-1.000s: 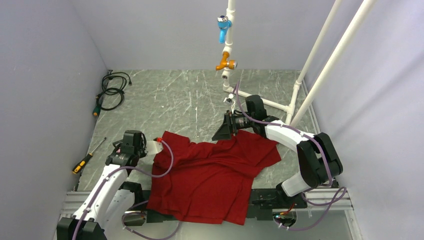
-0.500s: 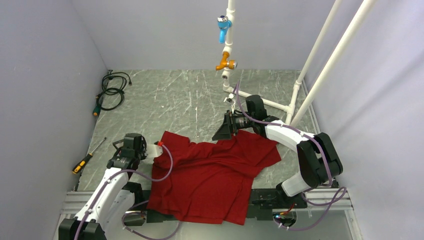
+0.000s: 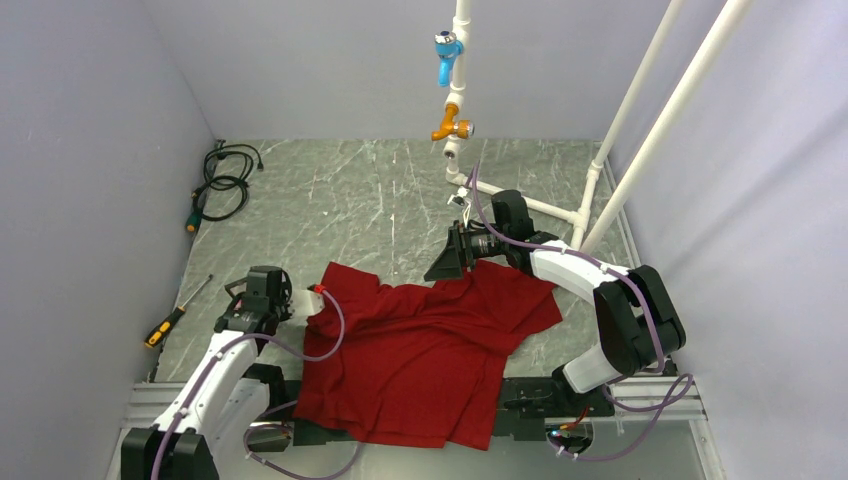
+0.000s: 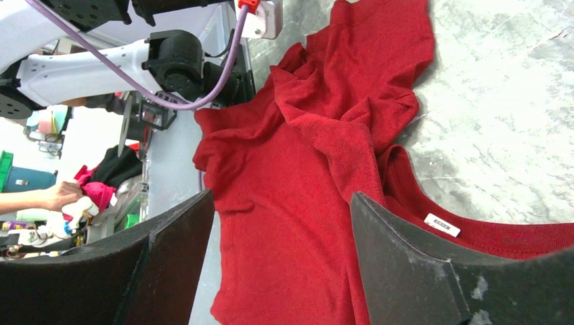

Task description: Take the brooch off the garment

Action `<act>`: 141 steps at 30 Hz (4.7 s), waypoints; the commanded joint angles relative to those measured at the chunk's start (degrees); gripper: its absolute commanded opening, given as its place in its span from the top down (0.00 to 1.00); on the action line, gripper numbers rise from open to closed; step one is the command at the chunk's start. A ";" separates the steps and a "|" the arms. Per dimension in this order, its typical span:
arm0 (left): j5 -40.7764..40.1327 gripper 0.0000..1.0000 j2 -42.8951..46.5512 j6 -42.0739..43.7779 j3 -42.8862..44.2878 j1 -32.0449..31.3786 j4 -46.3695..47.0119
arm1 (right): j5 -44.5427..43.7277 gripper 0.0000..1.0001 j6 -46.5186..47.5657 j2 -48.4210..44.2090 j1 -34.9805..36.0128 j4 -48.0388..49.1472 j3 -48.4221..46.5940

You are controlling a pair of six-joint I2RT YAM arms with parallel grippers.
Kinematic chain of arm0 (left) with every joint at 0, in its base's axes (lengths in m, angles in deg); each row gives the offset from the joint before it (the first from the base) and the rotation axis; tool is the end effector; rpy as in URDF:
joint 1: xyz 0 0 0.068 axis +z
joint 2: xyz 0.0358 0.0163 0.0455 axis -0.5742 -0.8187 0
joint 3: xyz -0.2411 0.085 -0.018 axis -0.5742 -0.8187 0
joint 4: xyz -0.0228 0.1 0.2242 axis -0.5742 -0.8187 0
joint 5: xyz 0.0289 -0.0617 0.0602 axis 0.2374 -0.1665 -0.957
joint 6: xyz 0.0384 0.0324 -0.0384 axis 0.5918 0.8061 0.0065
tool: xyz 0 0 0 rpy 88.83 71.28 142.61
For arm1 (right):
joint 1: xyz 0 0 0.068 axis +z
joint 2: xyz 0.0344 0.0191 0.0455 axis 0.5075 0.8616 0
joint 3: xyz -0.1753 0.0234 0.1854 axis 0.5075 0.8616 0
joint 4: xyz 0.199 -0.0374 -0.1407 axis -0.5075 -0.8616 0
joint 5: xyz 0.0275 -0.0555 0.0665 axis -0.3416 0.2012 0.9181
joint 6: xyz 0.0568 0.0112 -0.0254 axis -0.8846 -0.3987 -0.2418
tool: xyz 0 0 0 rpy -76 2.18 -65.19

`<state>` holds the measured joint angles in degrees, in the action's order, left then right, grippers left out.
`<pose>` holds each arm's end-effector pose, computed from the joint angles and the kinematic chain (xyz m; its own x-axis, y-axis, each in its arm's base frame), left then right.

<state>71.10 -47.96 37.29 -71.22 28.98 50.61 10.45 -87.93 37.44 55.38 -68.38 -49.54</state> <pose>0.1498 -0.0013 0.1470 -0.3119 0.9491 0.0442 0.7206 0.2059 0.6620 0.2537 0.1653 0.2099 -0.7501 -0.1836 -0.6353 -0.6607 0.1686 0.7315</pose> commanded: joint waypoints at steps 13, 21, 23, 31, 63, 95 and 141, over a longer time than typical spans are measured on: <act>5.51 0.51 -4.28 -1.90 6.20 0.40 -8.45 | -0.22 0.24 1.75 -0.44 -0.36 -0.21 -2.30; 4.16 0.49 -5.96 -1.32 4.93 0.52 -6.28 | -0.16 0.24 1.49 -0.16 -0.45 0.18 -2.39; 4.00 0.48 -6.67 -1.52 4.79 0.53 -5.80 | -0.20 0.24 1.49 -0.17 -0.45 0.06 -2.48; 3.24 0.36 -8.20 -0.36 3.03 0.58 -2.23 | -0.12 0.24 1.05 -0.08 -0.54 0.49 -2.30; 24.25 0.01 -14.82 -11.04 25.56 0.18 -22.01 | -0.19 0.24 15.83 -1.03 -4.99 -18.12 -6.87; 21.18 0.49 -63.85 -22.66 52.12 -20.83 -21.61 | -29.66 0.30 35.59 4.25 -14.57 -40.26 -11.88; 46.17 0.45 -63.23 -28.53 61.23 -19.59 -24.90 | -23.17 0.37 35.48 8.96 -17.15 -40.46 -15.31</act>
<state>113.55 -109.85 10.15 -9.49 10.55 24.21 -14.73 -52.41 46.49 38.49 -108.99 -62.66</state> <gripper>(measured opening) 0.593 0.632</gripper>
